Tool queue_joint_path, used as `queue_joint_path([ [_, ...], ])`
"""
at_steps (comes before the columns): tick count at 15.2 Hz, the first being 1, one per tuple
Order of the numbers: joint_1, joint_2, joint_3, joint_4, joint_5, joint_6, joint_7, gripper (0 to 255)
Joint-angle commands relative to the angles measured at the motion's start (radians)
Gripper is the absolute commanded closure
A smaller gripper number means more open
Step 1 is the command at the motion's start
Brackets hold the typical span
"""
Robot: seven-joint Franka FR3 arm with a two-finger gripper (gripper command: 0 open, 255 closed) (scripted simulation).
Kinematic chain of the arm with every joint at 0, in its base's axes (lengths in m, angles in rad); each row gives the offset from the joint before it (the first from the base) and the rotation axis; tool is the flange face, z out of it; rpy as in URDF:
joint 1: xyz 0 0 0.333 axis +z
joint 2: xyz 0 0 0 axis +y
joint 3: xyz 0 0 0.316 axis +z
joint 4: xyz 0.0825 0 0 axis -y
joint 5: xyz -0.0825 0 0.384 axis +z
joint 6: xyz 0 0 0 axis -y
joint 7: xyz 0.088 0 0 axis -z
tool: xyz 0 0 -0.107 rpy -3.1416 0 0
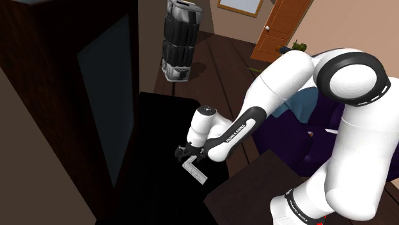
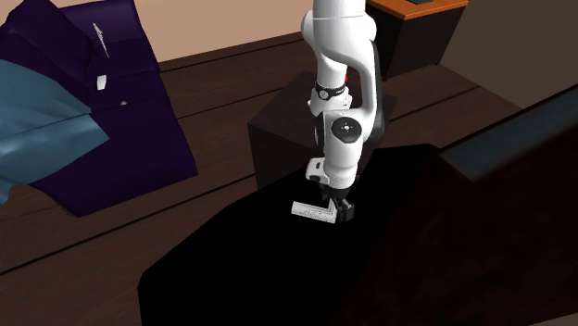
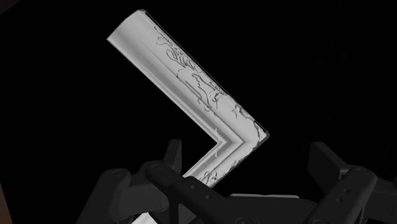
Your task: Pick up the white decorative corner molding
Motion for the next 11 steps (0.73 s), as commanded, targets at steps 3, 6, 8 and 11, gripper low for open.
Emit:
queue_joint_path([
  [3, 0.029, 0.070, -0.039, 0.027, -0.028, 0.046, 0.021, 0],
  [6, 0.046, 0.109, -0.059, 0.041, -0.039, 0.071, 0.030, 0],
  [8, 0.047, 0.106, -0.059, 0.038, -0.039, 0.071, 0.031, 255],
  [11, 0.046, 0.105, -0.058, 0.038, -0.039, 0.070, 0.031, 255],
])
